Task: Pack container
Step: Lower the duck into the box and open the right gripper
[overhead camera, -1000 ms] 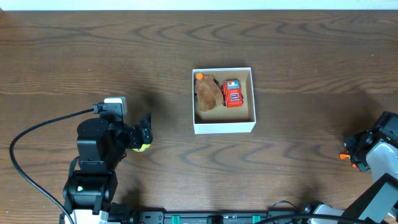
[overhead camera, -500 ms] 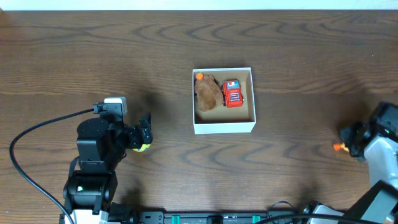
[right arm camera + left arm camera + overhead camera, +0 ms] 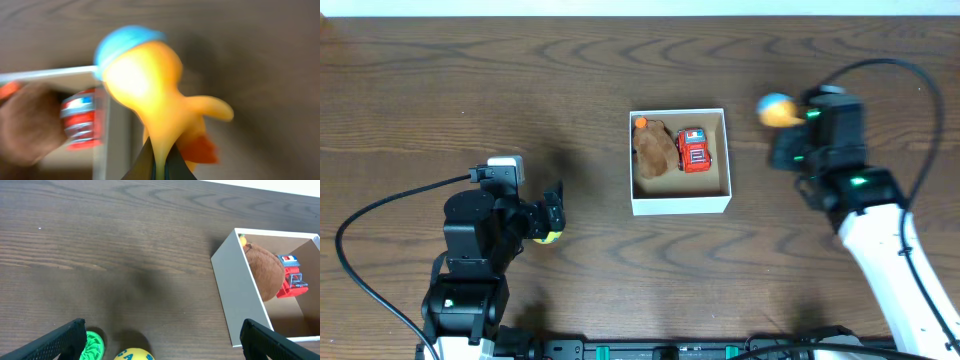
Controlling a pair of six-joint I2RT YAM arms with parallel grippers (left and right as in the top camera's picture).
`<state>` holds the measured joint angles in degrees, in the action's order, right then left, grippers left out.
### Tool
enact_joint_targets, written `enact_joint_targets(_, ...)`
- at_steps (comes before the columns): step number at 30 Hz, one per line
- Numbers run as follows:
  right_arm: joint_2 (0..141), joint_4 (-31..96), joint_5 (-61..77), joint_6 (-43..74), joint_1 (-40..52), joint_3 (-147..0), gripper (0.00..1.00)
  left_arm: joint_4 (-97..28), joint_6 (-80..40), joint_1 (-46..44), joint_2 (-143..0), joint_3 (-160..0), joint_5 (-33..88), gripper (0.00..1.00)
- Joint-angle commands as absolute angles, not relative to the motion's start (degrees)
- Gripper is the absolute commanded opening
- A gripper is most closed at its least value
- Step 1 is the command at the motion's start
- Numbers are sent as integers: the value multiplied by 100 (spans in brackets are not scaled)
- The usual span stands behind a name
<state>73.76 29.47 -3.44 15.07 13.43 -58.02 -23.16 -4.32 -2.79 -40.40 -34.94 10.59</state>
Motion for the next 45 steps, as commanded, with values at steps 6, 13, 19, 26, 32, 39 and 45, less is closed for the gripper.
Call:
enact_joint_targets(6,7822,2565,-469,676,2860,-5887,1,-2331,-460,-292,-4036,-3662,1094,98)
enact_joint_targets(13,8639,2576,-445,668,3159,-5887,1,-2331,-460,-292,-4036,-3662,1094,98)
enact_joint_targets(19,8917,2679,-427,655,3253,-5887,7,-2331,-460,-292,-4036,-3662,1092,98)
enact_joint_targets(26,8877,2665,-432,655,3264,-5887,47,-2331,-460,-292,-4036,-3662,1094,98)
enact_joint_targets(32,8611,2609,-1041,652,3264,-5889,54,-2329,-460,-292,-4036,-3662,1094,98)
enact_joint_targets(39,8027,2497,-1826,923,3087,-5889,56,-2329,-460,-292,-4036,-3662,1094,98)
enact_joint_targets(45,7712,2746,-1761,2399,2014,-5889,70,-2335,-460,-292,-4036,-3662,1096,98)
